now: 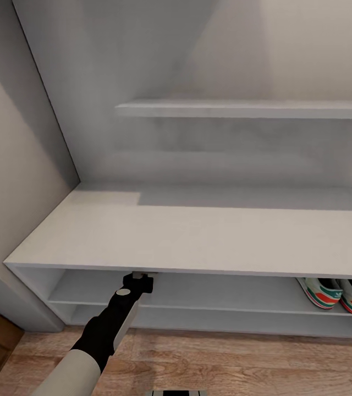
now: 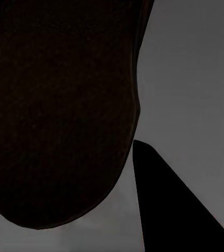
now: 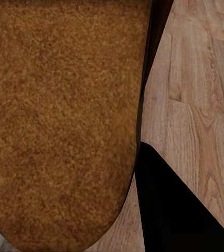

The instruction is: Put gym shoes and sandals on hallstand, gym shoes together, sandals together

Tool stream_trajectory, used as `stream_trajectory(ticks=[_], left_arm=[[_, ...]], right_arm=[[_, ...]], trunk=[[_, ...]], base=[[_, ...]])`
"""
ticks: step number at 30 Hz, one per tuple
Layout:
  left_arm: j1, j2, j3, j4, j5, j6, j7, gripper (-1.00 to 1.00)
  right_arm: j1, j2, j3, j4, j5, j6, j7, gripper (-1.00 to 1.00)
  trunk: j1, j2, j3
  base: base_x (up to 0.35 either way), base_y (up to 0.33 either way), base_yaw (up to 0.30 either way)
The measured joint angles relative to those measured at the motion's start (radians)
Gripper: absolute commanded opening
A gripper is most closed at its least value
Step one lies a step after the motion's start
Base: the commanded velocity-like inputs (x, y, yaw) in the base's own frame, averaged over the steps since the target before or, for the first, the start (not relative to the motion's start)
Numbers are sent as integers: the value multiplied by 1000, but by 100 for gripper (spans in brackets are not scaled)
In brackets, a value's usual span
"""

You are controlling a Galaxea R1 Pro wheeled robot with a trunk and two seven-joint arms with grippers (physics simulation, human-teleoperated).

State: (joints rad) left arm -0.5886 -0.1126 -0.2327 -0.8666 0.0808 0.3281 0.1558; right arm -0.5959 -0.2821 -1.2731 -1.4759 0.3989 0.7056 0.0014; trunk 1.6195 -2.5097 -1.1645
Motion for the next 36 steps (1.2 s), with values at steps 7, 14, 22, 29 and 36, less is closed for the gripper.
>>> stream_trajectory(ticks=[7,14,22,29,36], left_arm=[[0,0,0,1,-1,0,0,-100],[0,1,0,1,-5,2,-1,100],[0,2,0,-1,-5,1,-1,100],[0,2,0,-2,-5,1,-1,100],[0,2,0,-2,-5,1,-1,100]], right_arm=[[0,0,0,0,0,0,0,-100],[0,0,0,0,0,0,-1,-100],[0,0,0,0,0,0,-1,-100],[0,0,0,0,5,0,-1,-100],[0,0,0,1,38,1,-1,-100]], trunk=[[0,0,0],[0,0,0],[0,0,0],[0,0,0],[0,0,0]], base=[[0,0,0],[0,0,0],[0,0,0],[0,0,0],[0,0,0]])
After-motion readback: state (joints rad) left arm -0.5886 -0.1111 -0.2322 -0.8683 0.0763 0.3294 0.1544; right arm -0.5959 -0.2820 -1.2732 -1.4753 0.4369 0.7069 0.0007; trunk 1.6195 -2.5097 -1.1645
